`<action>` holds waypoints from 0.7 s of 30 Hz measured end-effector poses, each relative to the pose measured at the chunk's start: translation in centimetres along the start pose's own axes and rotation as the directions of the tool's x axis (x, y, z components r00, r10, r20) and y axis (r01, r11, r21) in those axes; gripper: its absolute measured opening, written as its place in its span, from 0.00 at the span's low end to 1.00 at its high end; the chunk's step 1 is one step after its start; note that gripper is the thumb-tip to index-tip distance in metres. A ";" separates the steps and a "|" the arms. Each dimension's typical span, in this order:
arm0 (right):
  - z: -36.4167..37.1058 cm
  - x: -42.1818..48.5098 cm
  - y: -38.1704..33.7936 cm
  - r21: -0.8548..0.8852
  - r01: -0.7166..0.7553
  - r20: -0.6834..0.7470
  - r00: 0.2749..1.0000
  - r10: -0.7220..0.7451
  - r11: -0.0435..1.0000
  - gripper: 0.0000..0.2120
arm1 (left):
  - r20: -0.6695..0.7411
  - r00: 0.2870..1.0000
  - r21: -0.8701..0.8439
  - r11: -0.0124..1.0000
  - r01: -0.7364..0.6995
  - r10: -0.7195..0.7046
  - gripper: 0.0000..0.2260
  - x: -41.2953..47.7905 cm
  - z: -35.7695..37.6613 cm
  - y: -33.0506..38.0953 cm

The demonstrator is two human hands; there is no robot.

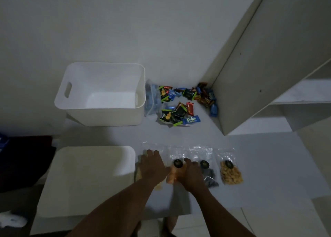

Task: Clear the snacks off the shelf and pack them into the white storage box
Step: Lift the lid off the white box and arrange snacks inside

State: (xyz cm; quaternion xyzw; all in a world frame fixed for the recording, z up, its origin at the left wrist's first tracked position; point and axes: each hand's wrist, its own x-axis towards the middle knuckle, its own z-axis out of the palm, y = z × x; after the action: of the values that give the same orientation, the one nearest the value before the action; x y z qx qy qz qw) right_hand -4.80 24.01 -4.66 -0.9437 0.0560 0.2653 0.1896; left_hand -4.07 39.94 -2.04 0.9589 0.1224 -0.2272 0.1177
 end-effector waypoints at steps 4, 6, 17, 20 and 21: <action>0.4 0.1 0.8 0.117 0.069 0.038 0.997 -0.074 0.991 0.36 | -0.037 0.996 -0.015 0.996 0.083 -0.084 0.25 0.0 1.0 -0.3; 0.7 0.7 1.6 0.187 0.112 0.043 0.992 -0.122 0.976 0.32 | -0.086 0.993 -0.067 0.995 0.075 -0.081 0.20 -0.4 1.0 -0.6; -6.0 -0.8 -2.0 0.398 0.385 -0.225 0.921 -0.319 0.832 0.28 | -0.436 0.900 -0.576 0.763 -0.293 0.017 0.34 -2.3 -3.7 -1.0; -9.2 -1.6 -4.2 0.426 0.465 -0.330 0.879 -0.345 0.776 0.18 | -0.565 0.823 -0.548 0.719 -0.428 0.059 0.36 -2.3 -7.1 -0.9; -10.3 -1.6 -5.0 0.421 0.493 -0.348 0.863 -0.367 0.762 0.12 | -0.607 0.791 -0.524 0.715 -0.464 0.069 0.36 -2.2 -8.3 -0.9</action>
State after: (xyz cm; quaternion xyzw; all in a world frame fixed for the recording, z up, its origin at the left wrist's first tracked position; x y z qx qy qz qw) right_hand -0.19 24.69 5.91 -0.8750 -0.0745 0.0725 0.4729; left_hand -2.84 42.77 6.05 0.8873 0.0751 0.1336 0.4350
